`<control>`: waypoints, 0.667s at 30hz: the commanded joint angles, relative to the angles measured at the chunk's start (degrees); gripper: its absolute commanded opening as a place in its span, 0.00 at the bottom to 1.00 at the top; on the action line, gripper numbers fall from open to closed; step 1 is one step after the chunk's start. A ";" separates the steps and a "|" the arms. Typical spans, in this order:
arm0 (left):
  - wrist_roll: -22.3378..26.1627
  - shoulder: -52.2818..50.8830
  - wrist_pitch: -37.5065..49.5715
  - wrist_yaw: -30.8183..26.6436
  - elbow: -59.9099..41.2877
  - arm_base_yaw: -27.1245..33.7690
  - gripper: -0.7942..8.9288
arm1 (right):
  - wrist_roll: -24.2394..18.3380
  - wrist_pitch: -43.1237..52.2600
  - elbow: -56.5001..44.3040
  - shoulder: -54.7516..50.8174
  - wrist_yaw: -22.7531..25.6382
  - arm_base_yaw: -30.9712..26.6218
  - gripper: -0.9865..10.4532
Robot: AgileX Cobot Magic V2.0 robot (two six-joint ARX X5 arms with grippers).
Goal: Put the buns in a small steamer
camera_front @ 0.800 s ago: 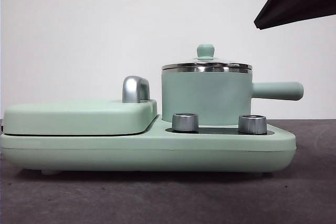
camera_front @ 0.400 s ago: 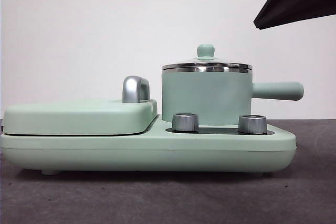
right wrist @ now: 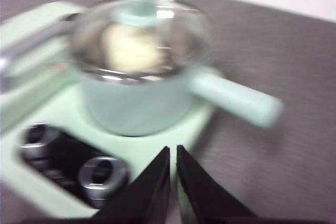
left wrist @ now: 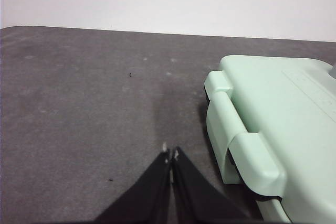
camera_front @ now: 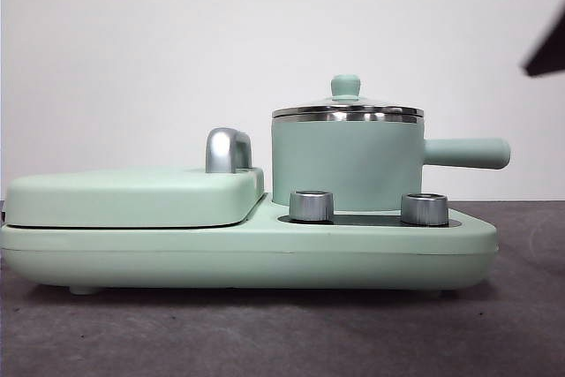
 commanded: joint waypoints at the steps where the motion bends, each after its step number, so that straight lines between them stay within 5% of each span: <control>1: 0.81 -0.02 0.72 -0.15 -1.11 0.02 0.09 | -1.70 5.38 -5.75 -7.21 1.42 -4.22 0.10; 11: 0.79 -0.02 0.74 -0.15 -1.11 0.02 0.09 | -0.15 7.19 -18.18 -26.80 2.82 -15.26 0.10; 20: 0.81 0.00 0.72 -0.15 -1.11 0.02 0.09 | 2.67 6.32 -21.75 -30.34 2.82 -18.23 0.10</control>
